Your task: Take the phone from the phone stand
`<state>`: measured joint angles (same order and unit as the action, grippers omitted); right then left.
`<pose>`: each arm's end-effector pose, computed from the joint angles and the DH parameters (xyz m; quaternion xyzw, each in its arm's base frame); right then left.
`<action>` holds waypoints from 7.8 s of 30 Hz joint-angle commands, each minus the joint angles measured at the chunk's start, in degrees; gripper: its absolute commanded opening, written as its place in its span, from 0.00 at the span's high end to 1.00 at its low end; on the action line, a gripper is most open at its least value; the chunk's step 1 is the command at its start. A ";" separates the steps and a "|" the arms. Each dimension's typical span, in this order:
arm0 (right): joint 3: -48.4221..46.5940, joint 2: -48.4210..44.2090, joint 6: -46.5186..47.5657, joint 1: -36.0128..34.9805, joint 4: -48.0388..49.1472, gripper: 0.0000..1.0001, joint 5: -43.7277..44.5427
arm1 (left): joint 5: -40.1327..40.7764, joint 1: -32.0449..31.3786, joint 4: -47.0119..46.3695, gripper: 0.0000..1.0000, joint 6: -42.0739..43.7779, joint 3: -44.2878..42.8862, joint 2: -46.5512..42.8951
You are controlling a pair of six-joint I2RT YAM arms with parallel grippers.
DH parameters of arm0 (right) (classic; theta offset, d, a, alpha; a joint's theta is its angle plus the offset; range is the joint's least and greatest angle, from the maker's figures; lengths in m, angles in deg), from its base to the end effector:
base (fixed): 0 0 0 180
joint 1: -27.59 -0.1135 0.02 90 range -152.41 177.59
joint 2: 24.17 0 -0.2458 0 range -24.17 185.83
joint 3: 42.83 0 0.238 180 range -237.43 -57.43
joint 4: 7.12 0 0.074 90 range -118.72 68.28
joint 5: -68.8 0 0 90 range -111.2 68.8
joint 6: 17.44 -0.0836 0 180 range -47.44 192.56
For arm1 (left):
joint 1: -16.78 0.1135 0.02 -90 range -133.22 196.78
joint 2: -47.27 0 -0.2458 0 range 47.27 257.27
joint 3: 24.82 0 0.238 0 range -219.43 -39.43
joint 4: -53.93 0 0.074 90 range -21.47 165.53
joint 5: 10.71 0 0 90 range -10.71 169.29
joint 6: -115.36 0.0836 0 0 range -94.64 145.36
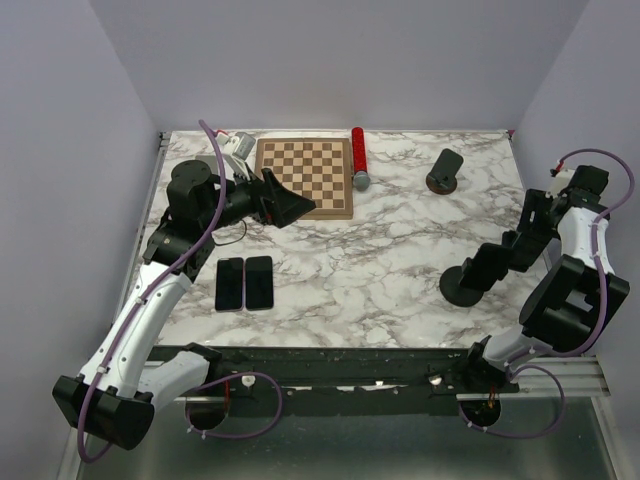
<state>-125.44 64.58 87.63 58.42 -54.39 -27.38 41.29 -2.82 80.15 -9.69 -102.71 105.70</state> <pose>0.3008 -0.1690 0.2076 0.1132 0.9414 -0.0751 0.3086 0.2226 -0.1339 0.3857 0.1193 0.7295 -0.5045 0.4462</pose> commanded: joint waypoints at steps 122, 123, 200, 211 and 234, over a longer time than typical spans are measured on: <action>-38.45 48.38 -61.30 -80.98 -8.38 0.74 -2.90 | 17.80 3.07 4.14 0.02 9.03 0.53 -5.80; -39.81 49.03 -61.15 -81.23 -9.14 0.69 -2.43 | 17.70 3.07 4.12 0.02 8.97 0.53 -5.69; -8.82 -22.36 -65.82 -74.90 -27.84 0.00 62.95 | 12.57 5.62 1.16 0.01 7.16 1.74 -3.68; -8.89 -27.25 -58.43 -62.88 -23.84 0.00 56.36 | 1.62 -1.70 -8.22 0.03 5.67 4.94 0.98; -11.41 -31.12 -56.91 -61.49 -25.00 0.00 46.49 | 1.56 -30.02 -61.51 0.22 0.21 9.81 33.40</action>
<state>-136.85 35.75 29.69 -3.42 -80.68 25.10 42.82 -30.07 34.84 -7.61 -89.43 131.95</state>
